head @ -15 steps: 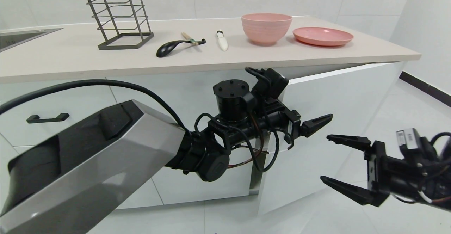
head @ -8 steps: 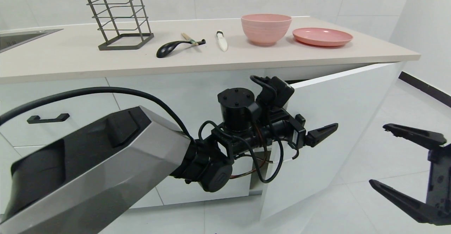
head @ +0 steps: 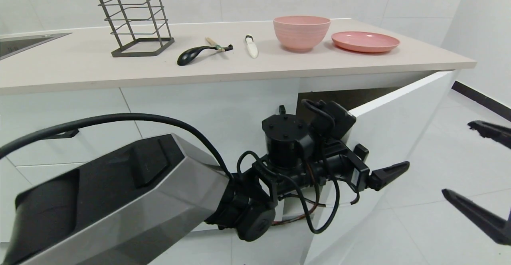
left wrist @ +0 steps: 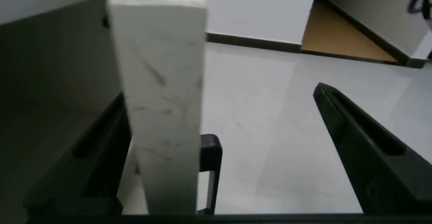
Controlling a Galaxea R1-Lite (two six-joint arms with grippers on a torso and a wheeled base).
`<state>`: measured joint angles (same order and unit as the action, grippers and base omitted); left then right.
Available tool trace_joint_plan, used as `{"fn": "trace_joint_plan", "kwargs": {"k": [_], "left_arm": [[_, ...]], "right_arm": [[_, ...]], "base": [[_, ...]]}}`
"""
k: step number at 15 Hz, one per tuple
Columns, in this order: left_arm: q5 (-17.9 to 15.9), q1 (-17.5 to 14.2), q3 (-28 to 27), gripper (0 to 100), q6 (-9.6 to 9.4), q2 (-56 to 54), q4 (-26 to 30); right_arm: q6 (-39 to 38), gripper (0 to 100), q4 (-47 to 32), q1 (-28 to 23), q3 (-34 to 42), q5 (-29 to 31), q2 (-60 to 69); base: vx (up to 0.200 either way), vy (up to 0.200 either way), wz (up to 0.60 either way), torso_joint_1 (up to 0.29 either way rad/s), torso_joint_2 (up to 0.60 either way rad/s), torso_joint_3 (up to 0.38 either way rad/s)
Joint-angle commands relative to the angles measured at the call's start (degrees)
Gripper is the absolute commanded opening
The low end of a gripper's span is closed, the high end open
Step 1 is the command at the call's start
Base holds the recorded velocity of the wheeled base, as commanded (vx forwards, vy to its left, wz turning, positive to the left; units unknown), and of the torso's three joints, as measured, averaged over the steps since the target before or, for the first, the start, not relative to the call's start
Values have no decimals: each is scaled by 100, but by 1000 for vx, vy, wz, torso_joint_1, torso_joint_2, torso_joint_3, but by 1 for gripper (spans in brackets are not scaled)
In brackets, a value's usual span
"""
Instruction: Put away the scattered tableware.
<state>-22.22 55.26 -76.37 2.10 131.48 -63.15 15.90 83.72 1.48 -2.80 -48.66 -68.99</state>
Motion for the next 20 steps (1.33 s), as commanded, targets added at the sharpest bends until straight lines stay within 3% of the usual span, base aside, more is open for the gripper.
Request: {"fn": "trace_joint_plan", "kwargs": {"k": [1, 7, 15, 20], "left_arm": [[78, 257, 44, 100, 98, 62, -119], [95, 785, 52, 100, 133, 291, -145], [95, 1039, -185, 100, 221, 493, -154], [95, 1277, -369, 100, 230, 669, -154]], "right_arm": [[-78, 100, 3, -7, -414, 103, 105], [-227, 100, 12, -16, -985, 402, 280], [-579, 100, 3, -42, -1398, 894, 333], [-974, 100, -5, -235, -1662, 1738, 333]], "base": [[0, 0, 0, 0, 0, 0], [0, 0, 0, 0, 0, 0], [0, 0, 0, 0, 0, 0], [0, 0, 0, 0, 0, 0]]}}
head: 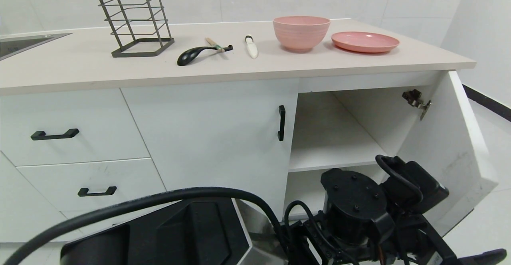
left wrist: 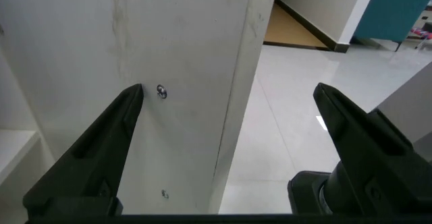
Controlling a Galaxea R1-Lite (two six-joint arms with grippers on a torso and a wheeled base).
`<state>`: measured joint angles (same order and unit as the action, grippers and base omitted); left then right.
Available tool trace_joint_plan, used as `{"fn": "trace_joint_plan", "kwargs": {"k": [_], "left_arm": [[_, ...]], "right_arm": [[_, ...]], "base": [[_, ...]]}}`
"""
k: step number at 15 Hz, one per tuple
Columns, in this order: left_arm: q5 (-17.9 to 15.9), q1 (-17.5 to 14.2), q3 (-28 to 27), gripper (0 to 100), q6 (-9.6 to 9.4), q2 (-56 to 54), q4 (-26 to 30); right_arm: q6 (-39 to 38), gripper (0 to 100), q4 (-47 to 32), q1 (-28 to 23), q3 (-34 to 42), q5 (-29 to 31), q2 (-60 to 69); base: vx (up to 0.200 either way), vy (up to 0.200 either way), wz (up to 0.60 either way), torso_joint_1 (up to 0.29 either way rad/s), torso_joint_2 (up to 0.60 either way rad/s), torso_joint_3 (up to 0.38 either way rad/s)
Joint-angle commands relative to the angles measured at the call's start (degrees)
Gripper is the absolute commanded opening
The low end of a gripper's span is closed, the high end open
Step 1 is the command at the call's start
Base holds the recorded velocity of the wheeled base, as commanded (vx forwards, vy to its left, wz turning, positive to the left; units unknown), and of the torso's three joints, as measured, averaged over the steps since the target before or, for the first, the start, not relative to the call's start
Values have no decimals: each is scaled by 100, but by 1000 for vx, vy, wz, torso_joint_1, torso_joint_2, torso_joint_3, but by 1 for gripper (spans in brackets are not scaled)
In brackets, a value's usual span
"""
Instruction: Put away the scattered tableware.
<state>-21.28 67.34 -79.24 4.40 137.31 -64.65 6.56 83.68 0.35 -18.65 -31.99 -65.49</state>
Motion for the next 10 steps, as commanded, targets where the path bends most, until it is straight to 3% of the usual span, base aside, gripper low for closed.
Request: {"fn": "trace_joint_plan", "kwargs": {"k": [1, 4, 10], "left_arm": [[2, 95, -153, 100, 35, 146, -4], [2, 253, -470, 100, 61, 305, 22], [-7, 587, -1050, 100, 61, 595, 119]], "right_arm": [[-93, 100, -9, -238, -148, 114, -17], [-199, 100, -9, -528, -306, 123, -17], [-199, 100, -9, -536, -341, 123, 36]], "base": [[0, 0, 0, 0, 0, 0], [0, 0, 0, 0, 0, 0], [0, 0, 0, 0, 0, 0]]}}
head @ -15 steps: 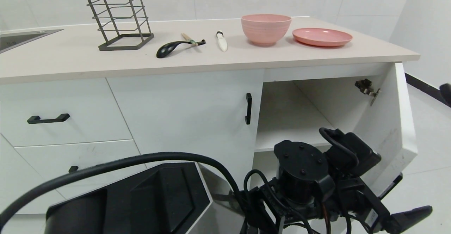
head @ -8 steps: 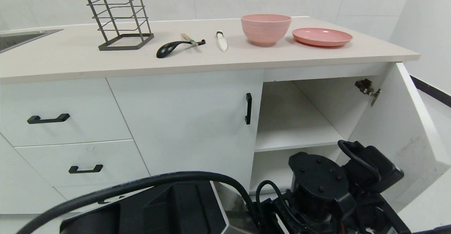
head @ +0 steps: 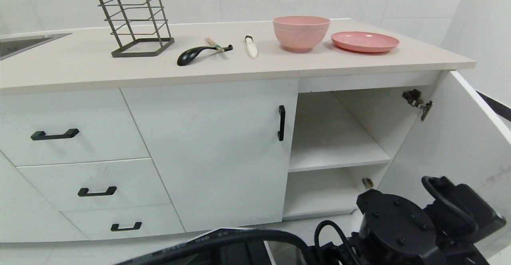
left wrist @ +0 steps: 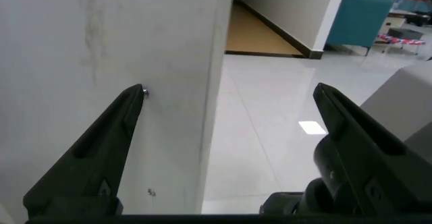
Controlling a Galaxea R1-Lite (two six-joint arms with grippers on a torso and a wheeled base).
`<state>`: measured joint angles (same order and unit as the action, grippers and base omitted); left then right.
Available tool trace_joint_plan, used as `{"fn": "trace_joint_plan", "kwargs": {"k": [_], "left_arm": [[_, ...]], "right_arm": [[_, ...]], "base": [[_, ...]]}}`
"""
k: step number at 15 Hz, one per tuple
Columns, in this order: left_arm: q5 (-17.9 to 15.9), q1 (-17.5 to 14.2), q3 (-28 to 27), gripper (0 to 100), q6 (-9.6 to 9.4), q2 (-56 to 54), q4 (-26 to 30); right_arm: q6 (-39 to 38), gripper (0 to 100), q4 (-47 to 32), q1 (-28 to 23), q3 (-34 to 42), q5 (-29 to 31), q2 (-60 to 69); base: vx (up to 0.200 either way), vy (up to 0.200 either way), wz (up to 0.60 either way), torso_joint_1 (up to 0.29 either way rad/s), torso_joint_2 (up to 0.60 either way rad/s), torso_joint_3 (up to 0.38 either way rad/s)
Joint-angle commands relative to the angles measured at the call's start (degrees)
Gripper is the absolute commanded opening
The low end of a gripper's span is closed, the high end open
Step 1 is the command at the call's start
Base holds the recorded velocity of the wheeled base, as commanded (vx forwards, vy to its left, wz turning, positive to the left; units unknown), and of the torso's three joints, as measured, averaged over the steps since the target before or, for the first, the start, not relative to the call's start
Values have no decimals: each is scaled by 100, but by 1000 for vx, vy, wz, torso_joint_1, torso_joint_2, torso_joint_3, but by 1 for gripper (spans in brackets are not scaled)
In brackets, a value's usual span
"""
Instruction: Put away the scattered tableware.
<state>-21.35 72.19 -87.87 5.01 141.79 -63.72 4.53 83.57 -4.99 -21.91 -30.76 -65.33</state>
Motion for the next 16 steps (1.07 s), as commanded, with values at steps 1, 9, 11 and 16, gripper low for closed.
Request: {"fn": "trace_joint_plan", "kwargs": {"k": [1, 9, 11, 16], "left_arm": [[-10, 190, -459, 100, 0, 297, 123], [-142, 287, -1039, 100, 9, 472, 88], [-142, 84, -398, 100, 9, 218, -229], [-142, -364, 1817, 100, 158, -1118, -1441]], "right_arm": [[4, 100, 2, -2, -42, 0, 47], [21, 100, 11, 24, -7, 0, 143], [39, 100, 11, 42, 37, -9, 161], [56, 100, 11, 182, 213, -18, 170]], "base": [[0, 0, 0, 0, 0, 0], [0, 0, 0, 0, 0, 0], [0, 0, 0, 0, 0, 0], [0, 0, 0, 0, 0, 0]]}}
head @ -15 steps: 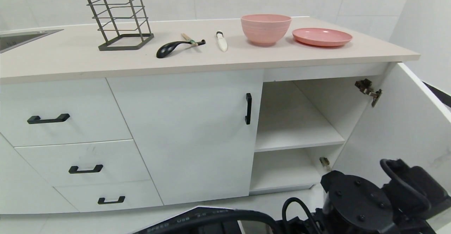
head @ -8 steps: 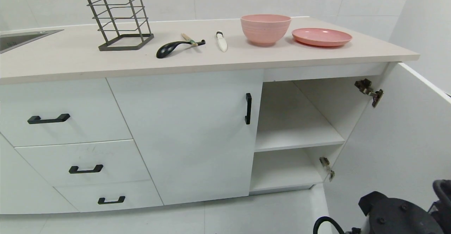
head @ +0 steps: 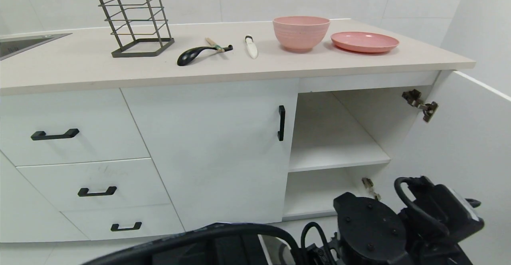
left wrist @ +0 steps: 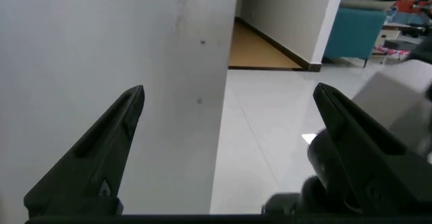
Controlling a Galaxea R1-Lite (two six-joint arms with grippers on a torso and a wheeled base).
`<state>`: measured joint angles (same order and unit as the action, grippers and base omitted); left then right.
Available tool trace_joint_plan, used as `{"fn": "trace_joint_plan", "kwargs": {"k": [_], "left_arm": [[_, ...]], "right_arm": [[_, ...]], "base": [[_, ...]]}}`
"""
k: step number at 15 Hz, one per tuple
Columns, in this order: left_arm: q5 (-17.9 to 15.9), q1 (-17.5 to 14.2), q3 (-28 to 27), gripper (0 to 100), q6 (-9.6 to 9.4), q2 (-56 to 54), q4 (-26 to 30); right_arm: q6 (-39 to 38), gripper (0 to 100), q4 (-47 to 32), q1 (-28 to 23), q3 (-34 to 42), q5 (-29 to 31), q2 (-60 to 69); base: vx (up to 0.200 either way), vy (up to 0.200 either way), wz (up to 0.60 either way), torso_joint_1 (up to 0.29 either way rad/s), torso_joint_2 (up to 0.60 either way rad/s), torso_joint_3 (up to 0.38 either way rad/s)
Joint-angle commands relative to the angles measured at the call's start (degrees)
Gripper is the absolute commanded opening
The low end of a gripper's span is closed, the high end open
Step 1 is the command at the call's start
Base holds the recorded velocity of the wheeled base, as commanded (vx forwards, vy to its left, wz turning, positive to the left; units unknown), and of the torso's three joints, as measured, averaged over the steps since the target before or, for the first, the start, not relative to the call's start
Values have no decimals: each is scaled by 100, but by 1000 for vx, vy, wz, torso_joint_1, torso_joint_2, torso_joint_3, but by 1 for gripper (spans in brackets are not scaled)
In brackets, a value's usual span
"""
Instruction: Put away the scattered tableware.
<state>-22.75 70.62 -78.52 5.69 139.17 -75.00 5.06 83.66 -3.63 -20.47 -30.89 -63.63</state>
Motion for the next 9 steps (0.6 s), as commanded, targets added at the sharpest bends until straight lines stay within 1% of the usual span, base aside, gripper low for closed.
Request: {"fn": "trace_joint_plan", "kwargs": {"k": [1, 3, 4, 5, 6, 7, 8, 9], "left_arm": [[7, -391, 1366, 100, 134, -1146, -490], [7, -787, 2429, 100, 143, -1656, -894], [25, -998, 3159, 100, 143, -1964, -1202], [25, -1129, 3897, 100, 143, -2342, -1492], [34, -1208, 4565, 100, 143, -2834, -1500], [42, -1288, 4969, 100, 143, -3203, -1500], [42, -1463, 5496, 100, 143, -3906, -1500], [42, -1841, 5918, 100, 134, -4565, -1500]], "right_arm": [[13, 100, 1, 47, 140, -13, 0], [13, 100, -8, 47, 315, -22, 0], [92, 100, 1, 64, 518, -49, -9], [188, 100, -8, 179, 684, -49, -26], [197, 100, -8, 319, 764, -49, -35], [206, 100, -17, 381, 790, -49, -35], [206, 100, -17, 434, 869, -49, -53], [215, 100, -17, 460, 1054, -49, -70]], "base": [[0, 0, 0, 0, 0, 0], [0, 0, 0, 0, 0, 0], [0, 0, 0, 0, 0, 0], [0, 0, 0, 0, 0, 0], [0, 0, 0, 0, 0, 0], [0, 0, 0, 0, 0, 0], [0, 0, 0, 0, 0, 0], [0, 0, 0, 0, 0, 0]]}}
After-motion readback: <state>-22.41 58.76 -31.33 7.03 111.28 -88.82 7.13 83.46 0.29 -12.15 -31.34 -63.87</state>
